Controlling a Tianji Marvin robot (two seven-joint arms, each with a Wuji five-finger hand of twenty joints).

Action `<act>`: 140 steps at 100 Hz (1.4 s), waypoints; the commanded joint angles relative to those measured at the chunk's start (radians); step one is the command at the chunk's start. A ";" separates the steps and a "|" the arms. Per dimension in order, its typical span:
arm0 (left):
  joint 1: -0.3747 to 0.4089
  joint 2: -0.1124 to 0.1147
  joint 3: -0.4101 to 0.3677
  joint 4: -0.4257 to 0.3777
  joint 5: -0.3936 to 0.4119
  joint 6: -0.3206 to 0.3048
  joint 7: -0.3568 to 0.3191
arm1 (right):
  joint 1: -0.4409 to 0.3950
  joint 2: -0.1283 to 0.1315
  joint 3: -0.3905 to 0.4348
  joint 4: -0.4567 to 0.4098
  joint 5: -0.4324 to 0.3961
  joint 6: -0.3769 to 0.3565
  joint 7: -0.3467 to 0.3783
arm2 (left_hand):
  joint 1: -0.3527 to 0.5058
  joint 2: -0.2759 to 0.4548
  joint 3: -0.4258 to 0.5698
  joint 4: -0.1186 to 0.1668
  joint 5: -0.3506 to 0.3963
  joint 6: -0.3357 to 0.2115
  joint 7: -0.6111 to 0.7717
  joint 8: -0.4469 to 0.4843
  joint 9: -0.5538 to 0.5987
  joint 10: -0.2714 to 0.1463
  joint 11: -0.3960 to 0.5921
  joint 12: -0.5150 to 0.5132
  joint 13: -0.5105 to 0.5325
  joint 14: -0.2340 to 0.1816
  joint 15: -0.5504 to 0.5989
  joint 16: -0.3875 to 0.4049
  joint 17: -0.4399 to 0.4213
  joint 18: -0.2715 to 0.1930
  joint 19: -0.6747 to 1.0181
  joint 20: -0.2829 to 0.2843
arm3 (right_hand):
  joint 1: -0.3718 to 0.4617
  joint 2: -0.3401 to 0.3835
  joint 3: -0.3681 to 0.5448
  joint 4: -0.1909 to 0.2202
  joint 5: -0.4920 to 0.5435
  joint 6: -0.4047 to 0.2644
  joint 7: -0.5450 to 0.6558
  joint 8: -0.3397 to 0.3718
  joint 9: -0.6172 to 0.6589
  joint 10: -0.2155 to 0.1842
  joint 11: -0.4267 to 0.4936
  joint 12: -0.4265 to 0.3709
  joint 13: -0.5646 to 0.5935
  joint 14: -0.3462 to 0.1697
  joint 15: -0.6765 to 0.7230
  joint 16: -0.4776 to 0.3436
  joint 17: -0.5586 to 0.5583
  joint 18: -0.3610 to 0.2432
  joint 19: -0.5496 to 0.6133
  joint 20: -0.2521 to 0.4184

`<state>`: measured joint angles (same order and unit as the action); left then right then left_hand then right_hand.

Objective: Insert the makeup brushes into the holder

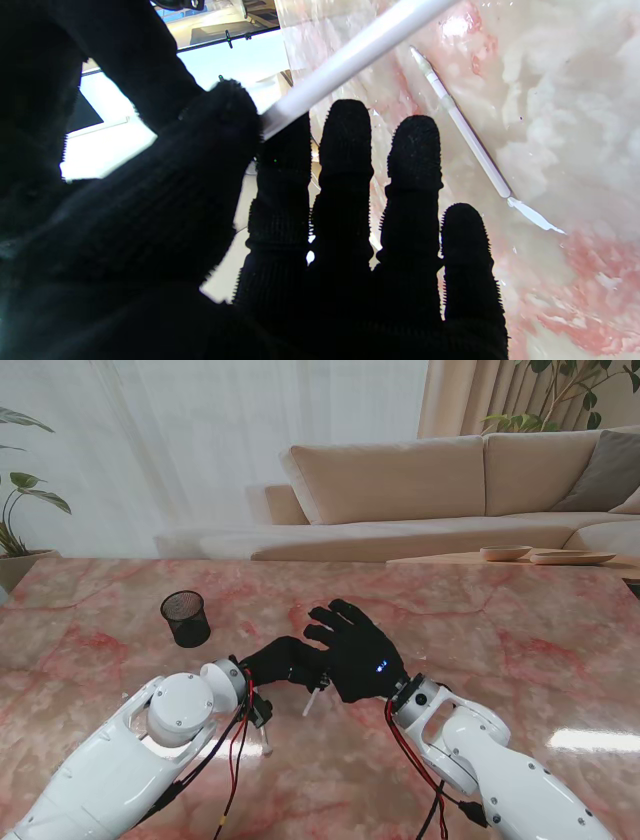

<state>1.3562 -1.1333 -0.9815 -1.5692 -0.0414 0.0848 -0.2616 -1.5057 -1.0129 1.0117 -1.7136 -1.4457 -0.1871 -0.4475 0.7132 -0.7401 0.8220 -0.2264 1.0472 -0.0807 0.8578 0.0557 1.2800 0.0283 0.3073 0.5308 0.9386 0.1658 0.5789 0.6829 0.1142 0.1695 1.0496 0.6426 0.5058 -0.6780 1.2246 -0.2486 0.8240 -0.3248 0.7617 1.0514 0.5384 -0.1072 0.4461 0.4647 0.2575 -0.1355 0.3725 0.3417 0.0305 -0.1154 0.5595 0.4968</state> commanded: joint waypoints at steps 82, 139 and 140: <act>0.043 -0.021 -0.034 0.001 0.003 -0.018 0.086 | -0.064 0.002 0.079 -0.074 -0.057 0.061 -0.009 | 0.004 -0.045 0.156 -0.028 0.005 -0.144 0.121 0.061 0.100 -0.041 -0.014 0.094 0.042 -0.040 0.025 0.025 -0.042 -0.039 -0.013 0.018 | -0.236 0.182 -0.156 0.178 -0.390 0.328 -0.490 -0.488 -0.311 0.034 -0.143 -0.133 -0.131 0.010 -0.169 -0.052 -0.104 -0.032 -0.146 0.013; 0.104 -0.067 -0.218 -0.053 0.123 -0.038 0.377 | -0.168 -0.014 0.184 -0.074 -0.009 0.134 0.064 | -0.006 -0.045 0.161 -0.034 -0.003 -0.161 0.126 0.068 0.107 -0.056 -0.040 0.109 0.039 -0.052 0.019 0.027 -0.042 -0.035 -0.019 0.023 | -0.266 0.219 -0.216 0.182 -0.442 0.359 -0.518 -0.492 -0.348 0.045 -0.148 -0.144 -0.133 0.019 -0.183 -0.040 -0.102 -0.027 -0.167 0.044; 0.104 -0.067 -0.222 -0.053 0.127 -0.039 0.381 | -0.169 -0.014 0.184 -0.072 -0.008 0.136 0.066 | -0.006 -0.046 0.161 -0.034 -0.004 -0.161 0.126 0.068 0.107 -0.056 -0.041 0.109 0.039 -0.051 0.019 0.027 -0.042 -0.036 -0.019 0.023 | -0.267 0.219 -0.217 0.182 -0.444 0.360 -0.519 -0.492 -0.348 0.045 -0.148 -0.145 -0.132 0.019 -0.183 -0.040 -0.102 -0.027 -0.167 0.045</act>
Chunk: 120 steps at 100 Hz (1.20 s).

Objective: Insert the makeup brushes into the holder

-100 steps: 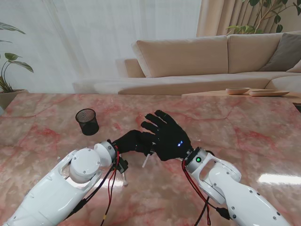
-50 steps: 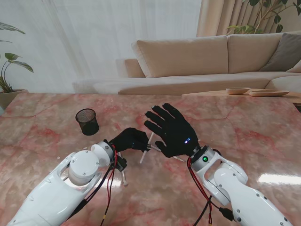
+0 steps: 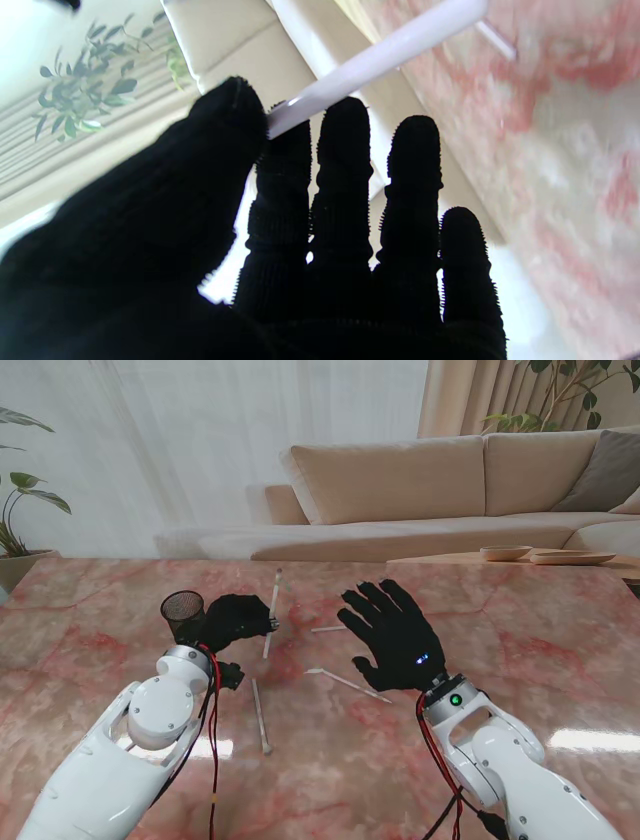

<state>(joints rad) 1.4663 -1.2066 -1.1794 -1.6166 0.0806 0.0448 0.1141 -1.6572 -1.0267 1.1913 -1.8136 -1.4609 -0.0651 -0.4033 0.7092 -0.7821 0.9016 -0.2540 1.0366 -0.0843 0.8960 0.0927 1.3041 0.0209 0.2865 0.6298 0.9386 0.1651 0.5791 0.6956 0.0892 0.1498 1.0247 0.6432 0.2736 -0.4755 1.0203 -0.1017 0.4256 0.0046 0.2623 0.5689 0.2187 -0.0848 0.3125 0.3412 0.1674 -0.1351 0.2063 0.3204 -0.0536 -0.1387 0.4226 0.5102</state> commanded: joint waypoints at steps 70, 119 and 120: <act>-0.009 -0.002 -0.310 0.111 0.224 -0.077 0.204 | -0.013 -0.007 -0.019 0.192 0.121 0.140 0.187 | -0.016 -0.015 0.095 -0.015 0.006 -0.193 0.092 0.033 0.098 -0.078 -0.062 -0.007 0.033 -0.077 -0.001 -0.001 -0.025 -0.094 -0.009 0.032 | -0.053 0.039 -0.041 0.044 -0.055 0.022 -0.028 -0.006 -0.042 0.025 -0.026 -0.028 -0.048 0.016 -0.037 -0.023 -0.017 -0.006 -0.058 0.043; -0.120 -0.043 -0.310 0.337 0.138 -0.175 0.325 | -0.020 -0.010 -0.026 0.194 0.139 0.183 0.228 | -0.040 -0.025 0.118 -0.029 -0.007 -0.245 0.106 0.046 0.096 -0.117 -0.076 -0.012 0.006 -0.113 -0.021 -0.006 -0.081 -0.140 -0.051 0.034 | -0.057 0.040 -0.033 0.046 -0.056 0.017 -0.030 -0.002 -0.043 0.024 -0.038 -0.030 -0.051 0.015 -0.056 -0.021 -0.015 -0.009 -0.077 0.058; -0.123 -0.043 -0.308 0.341 0.136 -0.176 0.326 | -0.020 -0.010 -0.026 0.194 0.139 0.183 0.229 | -0.040 -0.025 0.119 -0.029 -0.007 -0.246 0.106 0.046 0.096 -0.117 -0.076 -0.012 0.004 -0.113 -0.021 -0.007 -0.082 -0.140 -0.052 0.034 | -0.057 0.040 -0.033 0.045 -0.056 0.016 -0.030 -0.002 -0.043 0.024 -0.038 -0.030 -0.051 0.015 -0.056 -0.021 -0.015 -0.009 -0.077 0.058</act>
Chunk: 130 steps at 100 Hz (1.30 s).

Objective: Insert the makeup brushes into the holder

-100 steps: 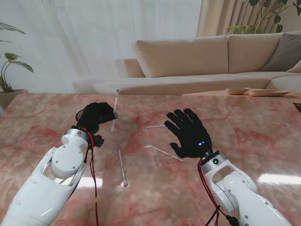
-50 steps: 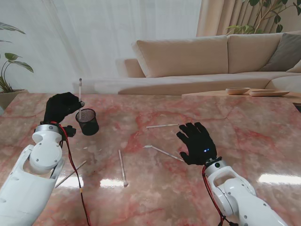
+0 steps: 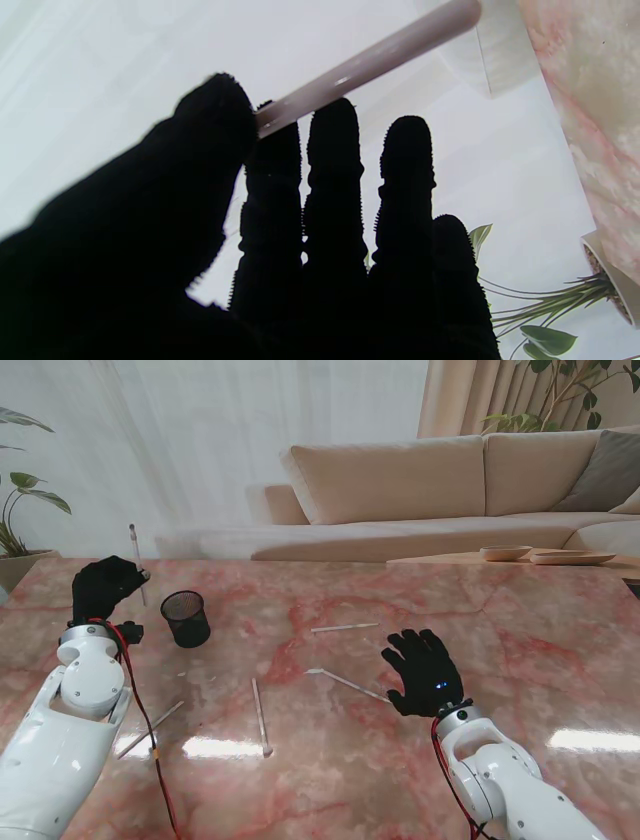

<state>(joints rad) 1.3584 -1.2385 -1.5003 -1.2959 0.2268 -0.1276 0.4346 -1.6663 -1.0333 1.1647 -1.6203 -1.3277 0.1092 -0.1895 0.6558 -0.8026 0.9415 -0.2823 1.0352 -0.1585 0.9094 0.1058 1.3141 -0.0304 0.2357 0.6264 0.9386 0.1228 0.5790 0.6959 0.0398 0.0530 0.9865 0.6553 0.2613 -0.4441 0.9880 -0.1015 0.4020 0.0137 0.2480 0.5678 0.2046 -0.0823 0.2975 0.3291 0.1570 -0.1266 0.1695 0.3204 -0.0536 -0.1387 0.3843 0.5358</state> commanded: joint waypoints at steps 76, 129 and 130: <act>-0.257 -0.070 0.144 0.427 -0.108 -0.120 0.055 | -0.010 -0.005 0.015 -0.005 0.031 0.011 0.068 | -0.015 -0.033 0.131 -0.024 -0.019 -0.260 0.123 0.054 0.083 -0.119 -0.030 -0.003 -0.094 -0.094 -0.067 -0.003 -0.082 -0.098 -0.068 0.030 | -0.048 0.009 0.007 0.045 -0.033 0.013 -0.017 0.002 -0.029 0.023 -0.026 -0.014 -0.042 0.006 -0.025 -0.013 -0.013 -0.011 -0.056 0.052; -0.275 -0.088 0.180 0.531 -0.128 -0.141 0.057 | -0.003 -0.006 0.014 -0.004 0.043 0.007 0.073 | -0.014 -0.040 0.132 -0.028 -0.013 -0.267 0.124 0.042 0.087 -0.119 -0.049 -0.037 -0.174 -0.098 -0.095 -0.002 -0.080 -0.134 -0.194 -0.005 | -0.049 0.010 0.006 0.045 -0.031 0.009 -0.016 0.003 -0.026 0.022 -0.024 -0.011 -0.040 0.005 -0.025 -0.009 -0.010 -0.011 -0.065 0.064; -0.274 -0.088 0.180 0.531 -0.128 -0.140 0.058 | -0.002 -0.006 0.014 -0.004 0.043 0.007 0.072 | -0.014 -0.040 0.131 -0.028 -0.014 -0.267 0.124 0.041 0.087 -0.118 -0.049 -0.038 -0.176 -0.098 -0.095 -0.002 -0.081 -0.135 -0.198 -0.006 | -0.049 0.010 0.006 0.045 -0.030 0.009 -0.016 0.003 -0.026 0.022 -0.024 -0.010 -0.039 0.005 -0.024 -0.009 -0.010 -0.011 -0.065 0.064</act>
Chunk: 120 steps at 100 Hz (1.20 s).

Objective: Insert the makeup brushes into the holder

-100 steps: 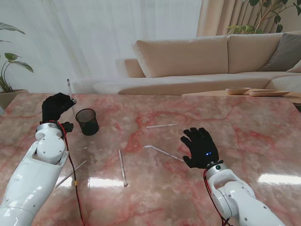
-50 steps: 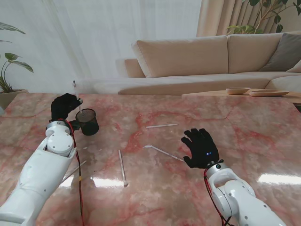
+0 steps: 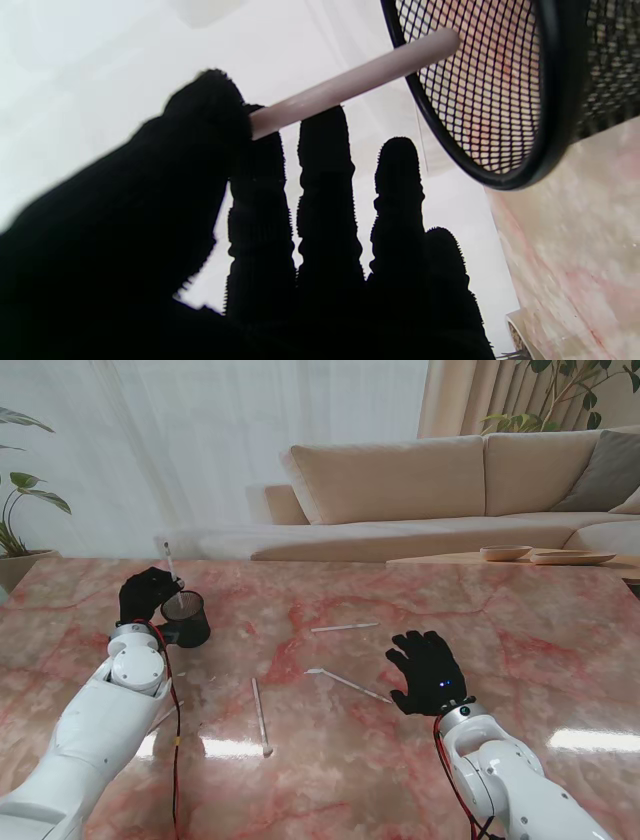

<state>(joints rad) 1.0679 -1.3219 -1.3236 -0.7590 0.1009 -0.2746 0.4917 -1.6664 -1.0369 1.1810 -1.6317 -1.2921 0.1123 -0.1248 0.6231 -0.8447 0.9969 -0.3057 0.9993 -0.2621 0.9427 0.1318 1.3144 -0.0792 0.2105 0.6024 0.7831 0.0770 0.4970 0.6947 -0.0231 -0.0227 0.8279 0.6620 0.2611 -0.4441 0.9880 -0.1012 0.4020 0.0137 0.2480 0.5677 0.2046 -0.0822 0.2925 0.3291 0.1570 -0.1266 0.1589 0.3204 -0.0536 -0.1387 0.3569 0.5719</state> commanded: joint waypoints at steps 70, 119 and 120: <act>0.064 0.009 -0.003 -0.053 -0.002 0.027 -0.029 | -0.002 -0.006 -0.003 0.028 0.026 0.006 -0.029 | 0.082 -0.023 -0.042 0.027 -0.009 -0.073 -0.126 -0.030 -0.081 -0.072 0.012 -0.162 -0.134 -0.068 -0.062 -0.028 -0.019 -0.040 -0.190 0.031 | -0.049 0.010 0.004 0.045 -0.029 0.009 -0.015 0.003 -0.027 0.021 -0.013 -0.009 -0.038 0.005 -0.008 -0.008 -0.008 -0.011 -0.038 0.040; 0.082 0.025 -0.013 -0.076 0.021 0.022 -0.054 | -0.005 -0.009 -0.001 0.032 0.041 0.008 -0.037 | 0.021 -0.037 -0.039 0.015 -0.030 -0.012 -0.258 0.025 -0.220 -0.049 0.149 -0.271 -0.168 -0.071 -0.085 -0.033 -0.025 -0.035 -0.229 0.042 | -0.049 0.010 0.003 0.045 -0.025 0.007 -0.013 0.003 -0.028 0.022 -0.012 -0.009 -0.038 0.005 -0.005 -0.008 -0.007 -0.011 -0.038 0.045; 0.083 0.025 -0.013 -0.077 0.023 0.023 -0.055 | -0.005 -0.009 -0.001 0.032 0.041 0.008 -0.038 | 0.020 -0.036 -0.039 0.015 -0.030 -0.011 -0.259 0.025 -0.221 -0.048 0.149 -0.272 -0.169 -0.072 -0.086 -0.033 -0.026 -0.034 -0.231 0.041 | -0.049 0.010 0.004 0.045 -0.025 0.007 -0.013 0.003 -0.028 0.022 -0.012 -0.009 -0.038 0.005 -0.005 -0.008 -0.007 -0.011 -0.038 0.045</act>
<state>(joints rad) 1.1418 -1.3036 -1.3358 -0.8260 0.1140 -0.2542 0.4447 -1.6626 -1.0426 1.1789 -1.6057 -1.2563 0.1157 -0.1709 0.6811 -0.8518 0.9655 -0.2889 0.9992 -0.2649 0.6998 0.1445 1.1183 -0.0953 0.3332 0.3457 0.6391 0.0117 0.4291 0.6629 -0.0309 -0.0303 0.6233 0.6919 0.2610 -0.4441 0.9880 -0.0905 0.4020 0.0137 0.2479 0.5677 0.2046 -0.0822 0.2924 0.3291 0.1570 -0.1266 0.1588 0.3204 -0.0524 -0.1387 0.3469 0.5857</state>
